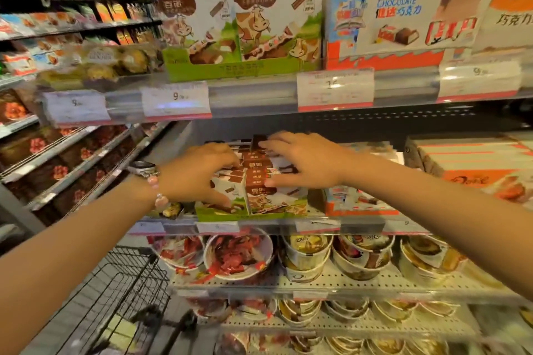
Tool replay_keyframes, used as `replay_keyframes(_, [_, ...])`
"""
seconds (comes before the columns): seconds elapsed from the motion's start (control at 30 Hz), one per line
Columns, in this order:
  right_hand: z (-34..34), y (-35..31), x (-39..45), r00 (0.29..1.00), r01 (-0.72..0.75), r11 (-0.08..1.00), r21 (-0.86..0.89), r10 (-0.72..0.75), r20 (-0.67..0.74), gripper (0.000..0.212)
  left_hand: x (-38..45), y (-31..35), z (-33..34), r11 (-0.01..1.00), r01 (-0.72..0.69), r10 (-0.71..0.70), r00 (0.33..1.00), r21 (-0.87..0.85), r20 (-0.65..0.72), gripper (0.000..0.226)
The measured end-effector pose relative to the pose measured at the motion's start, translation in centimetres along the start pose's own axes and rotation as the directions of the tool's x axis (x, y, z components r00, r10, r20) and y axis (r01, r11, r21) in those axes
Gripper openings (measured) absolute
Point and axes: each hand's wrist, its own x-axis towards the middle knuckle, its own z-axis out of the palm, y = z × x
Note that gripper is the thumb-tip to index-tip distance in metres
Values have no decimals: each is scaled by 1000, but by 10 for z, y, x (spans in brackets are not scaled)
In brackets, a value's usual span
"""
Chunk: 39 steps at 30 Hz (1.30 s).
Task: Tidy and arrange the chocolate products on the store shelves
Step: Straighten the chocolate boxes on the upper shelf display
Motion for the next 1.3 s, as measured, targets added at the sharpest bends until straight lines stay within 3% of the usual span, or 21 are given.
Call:
replay_keyframes(0.1, [13, 2, 18, 996, -87, 976, 199, 92, -13, 60, 6, -8, 11, 998, 56, -56, 998, 10, -9, 69])
replay_keyframes(0.27, [24, 3, 31, 991, -118, 953, 279, 131, -28, 41, 8, -17, 20, 984, 140, -141, 990, -114, -6, 64])
replay_keyframes(0.47, [27, 15, 20, 958, -205, 850, 485, 275, -77, 40, 7, -18, 25, 980, 147, -154, 987, -133, -43, 67])
replay_keyframes(0.53, [24, 20, 19, 964, -188, 829, 526, 258, -62, 37, 7, -18, 26, 974, 163, -172, 984, -157, -45, 67])
replay_keyframes(0.7, [20, 11, 25, 982, -186, 899, 396, 180, 53, 47, 7, -20, 33, 943, 212, -231, 972, -257, -43, 68])
replay_keyframes(0.8, [16, 1, 30, 986, -128, 986, 104, 116, 121, 59, 9, -23, 35, 955, 240, -243, 970, -173, 0, 76])
replay_keyframes(1.03, [11, -9, 26, 958, -122, 990, -75, 137, 252, 89, 10, -28, 28, 976, 210, -194, 957, -56, 215, 125])
replay_keyframes(1.13, [14, -15, 24, 956, -96, 978, -185, 142, 256, 101, 10, -25, 28, 983, 185, -185, 966, 17, 181, 126])
replay_keyframes(1.2, [12, -15, 23, 953, -104, 990, -95, 127, 275, 95, 12, -17, 30, 988, 148, -152, 981, 40, 122, 122])
replay_keyframes(1.3, [5, -6, 22, 972, -185, 906, 382, 111, 208, 64, 15, -6, 28, 989, 117, -111, 991, -91, 70, 132])
